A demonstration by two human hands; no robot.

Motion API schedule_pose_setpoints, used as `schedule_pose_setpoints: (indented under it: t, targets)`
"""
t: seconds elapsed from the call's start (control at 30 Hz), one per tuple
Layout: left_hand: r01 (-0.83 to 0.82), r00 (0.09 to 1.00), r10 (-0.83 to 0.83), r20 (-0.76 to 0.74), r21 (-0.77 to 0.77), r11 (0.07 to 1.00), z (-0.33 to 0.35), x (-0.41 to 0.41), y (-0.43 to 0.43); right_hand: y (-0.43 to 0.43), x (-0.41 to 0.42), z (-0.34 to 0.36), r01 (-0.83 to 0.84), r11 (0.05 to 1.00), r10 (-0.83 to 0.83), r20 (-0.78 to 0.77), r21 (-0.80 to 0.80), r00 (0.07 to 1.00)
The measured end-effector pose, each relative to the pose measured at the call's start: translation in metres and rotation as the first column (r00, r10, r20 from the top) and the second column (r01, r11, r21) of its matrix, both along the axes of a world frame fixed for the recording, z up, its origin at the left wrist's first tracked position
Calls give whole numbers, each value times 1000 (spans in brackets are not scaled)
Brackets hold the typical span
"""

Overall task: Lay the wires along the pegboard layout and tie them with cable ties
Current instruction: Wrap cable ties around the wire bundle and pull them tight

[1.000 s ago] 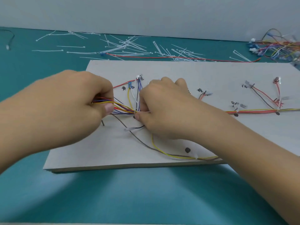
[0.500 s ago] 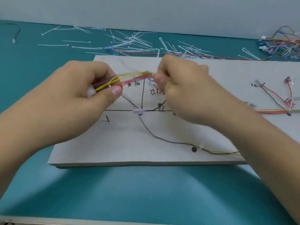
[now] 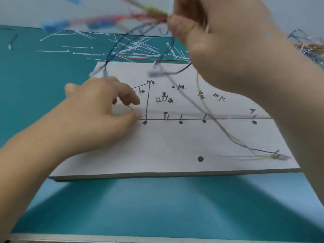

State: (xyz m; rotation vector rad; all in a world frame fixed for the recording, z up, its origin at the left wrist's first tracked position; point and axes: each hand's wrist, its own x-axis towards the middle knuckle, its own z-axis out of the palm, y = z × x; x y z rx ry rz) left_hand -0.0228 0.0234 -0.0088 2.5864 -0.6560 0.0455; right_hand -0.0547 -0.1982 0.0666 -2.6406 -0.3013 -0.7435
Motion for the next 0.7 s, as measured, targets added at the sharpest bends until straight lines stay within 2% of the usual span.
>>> schedule_pose_setpoints:
  t: [0.13, 0.27, 0.37, 0.43, 0.5, 0.57, 0.6, 0.7]
  targets:
    - [100, 995, -98, -36, 87, 991, -1, -14, -12, 6, -11, -18, -142, 990, 138, -223, -3, 965]
    - [120, 992, -116, -60, 82, 989, -9, -21, -17, 1, -25, -49, -191, 963, 248, -352, 189, 903]
    - [94, 995, -95, 2, 121, 988, -13, -25, -20, -17, -32, -55, -133, 913, 279, -352, 386, 893]
    - [48, 998, -50, 23, 72, 996, -16, -26, -22, -36, -34, -52, -13, 884, 198, -351, 467, 915]
    - [17, 998, -15, 60, -25, 1000, -23, -25, -23, -56, -38, -51, 82, 928, 86, -423, 363, 902]
    - [2, 998, 2, 59, -79, 997, -25, -25, -24, -68, -45, -53, 123, 985, -41, -518, 125, 855]
    - [-1, 999, 6, 53, -98, 995, -25, -24, -24, -69, -47, -54, 117, 992, -67, -549, 56, 833]
    - [4, 999, 2, 45, -141, 990, -25, -22, -24, -68, -49, -56, 82, 995, -31, -573, 63, 819]
